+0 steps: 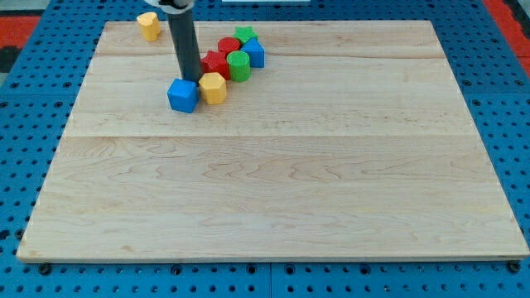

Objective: Slide the yellow hexagon into the group of blocks

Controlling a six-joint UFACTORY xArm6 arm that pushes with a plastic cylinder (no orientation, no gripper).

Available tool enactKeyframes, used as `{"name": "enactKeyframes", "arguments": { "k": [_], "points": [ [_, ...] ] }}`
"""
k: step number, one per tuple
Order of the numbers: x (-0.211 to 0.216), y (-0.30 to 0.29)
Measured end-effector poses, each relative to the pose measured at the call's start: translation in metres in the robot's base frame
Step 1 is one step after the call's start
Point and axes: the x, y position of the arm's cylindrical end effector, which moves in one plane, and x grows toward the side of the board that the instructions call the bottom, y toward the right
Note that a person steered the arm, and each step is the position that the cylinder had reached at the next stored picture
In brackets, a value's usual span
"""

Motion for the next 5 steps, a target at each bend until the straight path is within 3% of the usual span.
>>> {"name": "enactKeyframes", "arguments": {
  "k": [2,4,5],
  "points": [
    [0.048,-0.022],
    [0.023,0.058],
    [0.032,0.082]
  ]
}}
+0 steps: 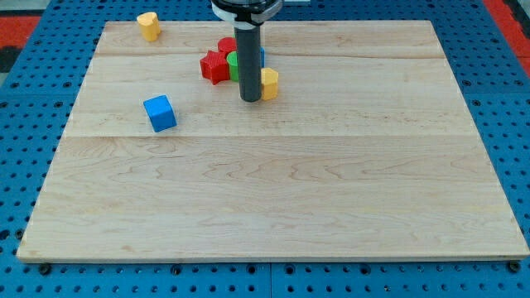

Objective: Slide the yellow hexagon into the group of blocks

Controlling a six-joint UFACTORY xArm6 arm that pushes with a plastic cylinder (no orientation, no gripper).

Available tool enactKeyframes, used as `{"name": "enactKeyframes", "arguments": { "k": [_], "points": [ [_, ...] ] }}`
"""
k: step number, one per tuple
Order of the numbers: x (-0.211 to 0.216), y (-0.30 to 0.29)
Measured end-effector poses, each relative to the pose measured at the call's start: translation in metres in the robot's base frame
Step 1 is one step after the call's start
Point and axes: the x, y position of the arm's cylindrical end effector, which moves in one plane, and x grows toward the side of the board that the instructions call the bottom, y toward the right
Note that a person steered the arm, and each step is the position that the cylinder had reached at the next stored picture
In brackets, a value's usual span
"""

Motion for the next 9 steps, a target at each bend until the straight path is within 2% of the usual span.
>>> {"name": "enactKeyframes", "arguments": {
  "k": [1,3,6,7,9],
  "points": [
    [0.014,0.002],
    [-0.011,0.020],
    [-0.020,0.040],
    [-0.023,0.069],
    [-0.038,0.026]
  ]
}}
